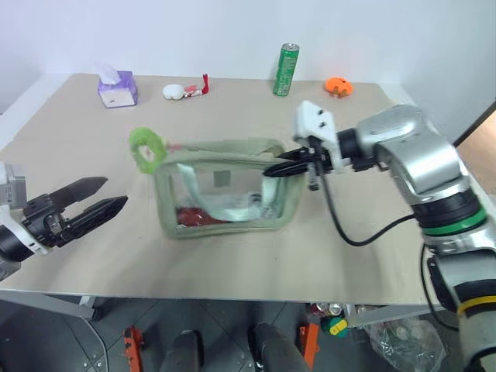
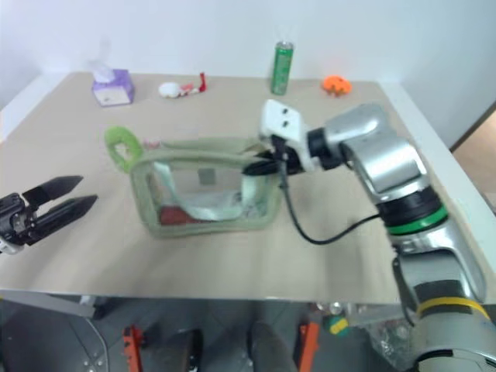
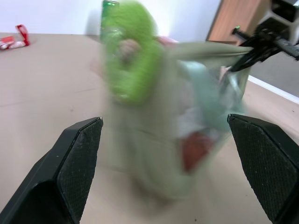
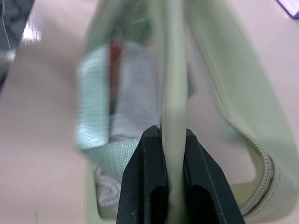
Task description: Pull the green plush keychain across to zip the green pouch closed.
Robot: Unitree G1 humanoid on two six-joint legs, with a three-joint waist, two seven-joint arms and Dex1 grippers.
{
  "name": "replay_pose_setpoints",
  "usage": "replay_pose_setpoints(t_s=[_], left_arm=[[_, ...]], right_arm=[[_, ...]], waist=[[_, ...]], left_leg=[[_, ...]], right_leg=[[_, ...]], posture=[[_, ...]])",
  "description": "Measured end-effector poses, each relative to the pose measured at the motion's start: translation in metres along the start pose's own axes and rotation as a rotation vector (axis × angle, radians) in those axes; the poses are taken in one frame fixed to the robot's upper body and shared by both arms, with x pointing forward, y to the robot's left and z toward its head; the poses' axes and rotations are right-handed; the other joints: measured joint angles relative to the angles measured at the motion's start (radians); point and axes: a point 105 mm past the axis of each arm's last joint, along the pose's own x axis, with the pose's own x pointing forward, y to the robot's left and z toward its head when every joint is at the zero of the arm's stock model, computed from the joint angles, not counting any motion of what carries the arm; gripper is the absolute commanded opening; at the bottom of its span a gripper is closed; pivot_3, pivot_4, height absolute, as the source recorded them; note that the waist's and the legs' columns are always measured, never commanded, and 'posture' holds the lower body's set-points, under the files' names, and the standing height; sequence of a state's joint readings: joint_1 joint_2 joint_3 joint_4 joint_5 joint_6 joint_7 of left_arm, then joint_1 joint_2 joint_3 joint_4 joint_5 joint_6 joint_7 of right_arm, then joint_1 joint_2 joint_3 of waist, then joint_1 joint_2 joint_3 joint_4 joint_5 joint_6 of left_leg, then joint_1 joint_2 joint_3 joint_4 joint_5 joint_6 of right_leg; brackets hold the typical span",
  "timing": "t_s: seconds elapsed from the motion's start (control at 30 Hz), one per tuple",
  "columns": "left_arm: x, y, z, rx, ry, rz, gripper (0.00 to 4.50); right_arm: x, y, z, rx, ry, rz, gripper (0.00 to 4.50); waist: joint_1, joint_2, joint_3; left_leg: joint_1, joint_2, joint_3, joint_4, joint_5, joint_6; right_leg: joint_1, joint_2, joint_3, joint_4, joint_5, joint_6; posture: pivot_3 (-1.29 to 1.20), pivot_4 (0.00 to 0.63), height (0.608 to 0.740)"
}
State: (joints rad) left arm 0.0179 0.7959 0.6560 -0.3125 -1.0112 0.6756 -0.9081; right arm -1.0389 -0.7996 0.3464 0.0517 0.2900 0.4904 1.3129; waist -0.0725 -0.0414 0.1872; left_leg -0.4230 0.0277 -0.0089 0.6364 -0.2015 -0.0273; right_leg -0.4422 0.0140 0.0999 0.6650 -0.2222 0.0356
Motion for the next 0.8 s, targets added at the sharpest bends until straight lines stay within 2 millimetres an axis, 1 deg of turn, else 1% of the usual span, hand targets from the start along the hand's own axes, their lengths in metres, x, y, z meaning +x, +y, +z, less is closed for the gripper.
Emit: replay_pose_setpoints(t_s=[0.1, 0.17, 0.47, 0.53, 0.6, 0.63, 0.67, 0.77, 0.8], left_arm=[[0.000, 0.000, 0.001, 0.000, -0.003, 0.003, 4.44], [0.000, 0.000, 0.001, 0.000, -0.004, 0.003, 4.44], [0.002, 0.003, 0.005, 0.002, -0.025, -0.002, 4.44], [0.003, 0.003, 0.004, 0.001, -0.021, -0.005, 4.44], [0.004, 0.002, 0.002, -0.005, -0.015, -0.011, 4.44], [0.005, 0.002, 0.002, -0.006, -0.013, -0.012, 4.44], [0.005, 0.002, 0.001, -0.007, -0.013, -0.012, 4.44], [0.005, 0.002, 0.001, -0.009, -0.010, -0.011, 4.44], [0.005, 0.002, 0.000, -0.010, -0.009, -0.011, 4.44]], right_arm=[[-0.001, 0.010, -0.009, -0.014, 0.005, 0.057, 0.03], [0.001, 0.014, -0.010, -0.024, 0.003, 0.075, 0.03], [0.007, 0.011, -0.003, -0.028, -0.003, 0.032, 0.03], [0.009, 0.009, -0.004, -0.018, 0.000, 0.013, 0.78], [0.011, 0.009, -0.004, -0.008, -0.009, 0.002, 1.38], [0.012, 0.009, -0.003, -0.007, -0.011, 0.001, 1.84], [0.012, 0.009, -0.003, -0.009, -0.012, 0.000, 2.11], [0.012, 0.012, -0.003, -0.005, -0.018, -0.002, 3.16], [0.012, 0.014, -0.004, 0.009, -0.021, 0.003, 3.43]], waist=[[-0.001, 0.000, 0.000], [-0.002, 0.001, 0.000], [-0.005, 0.000, 0.000], [-0.006, 0.001, 0.000], [-0.006, 0.000, 0.000], [-0.006, 0.001, 0.000], [-0.006, 0.001, 0.000], [-0.005, 0.000, 0.000], [-0.005, 0.000, 0.000]], left_leg=[[0.000, 0.000, 0.001, 0.000, 0.000, 0.000], [0.001, 0.000, 0.000, 0.001, 0.000, 0.000], [0.001, 0.002, 0.000, 0.001, 0.000, 0.000], [0.002, 0.002, 0.000, 0.001, 0.000, 0.000], [0.002, 0.002, 0.000, 0.001, 0.000, 0.000], [0.002, 0.002, 0.000, 0.001, 0.000, 0.000], [0.002, 0.002, 0.000, 0.001, 0.000, 0.000], [0.001, 0.002, 0.000, 0.001, 0.000, 0.000], [0.001, 0.002, 0.001, 0.001, 0.000, 0.000]], right_leg=[[0.000, 0.000, 0.001, 0.000, 0.001, 0.000], [0.000, 0.001, 0.001, 0.001, 0.001, 0.000], [0.000, 0.003, 0.001, 0.001, 0.002, -0.001], [0.000, 0.004, 0.001, 0.001, 0.002, -0.001], [0.000, 0.004, 0.001, 0.001, 0.002, -0.002], [0.000, 0.004, 0.001, 0.001, 0.002, -0.002], [0.000, 0.004, 0.001, 0.001, 0.002, -0.002], [0.000, 0.003, 0.001, 0.001, 0.002, -0.001], [0.000, 0.003, 0.001, 0.001, 0.002, -0.001]], posture=[[0.00, 0.150, 0.740], [0.00, 0.150, 0.740], [0.00, 0.150, 0.740], [0.00, 0.150, 0.740], [0.00, 0.150, 0.740], [0.00, 0.150, 0.740], [0.00, 0.150, 0.740], [0.00, 0.150, 0.740], [0.00, 0.150, 0.740]])
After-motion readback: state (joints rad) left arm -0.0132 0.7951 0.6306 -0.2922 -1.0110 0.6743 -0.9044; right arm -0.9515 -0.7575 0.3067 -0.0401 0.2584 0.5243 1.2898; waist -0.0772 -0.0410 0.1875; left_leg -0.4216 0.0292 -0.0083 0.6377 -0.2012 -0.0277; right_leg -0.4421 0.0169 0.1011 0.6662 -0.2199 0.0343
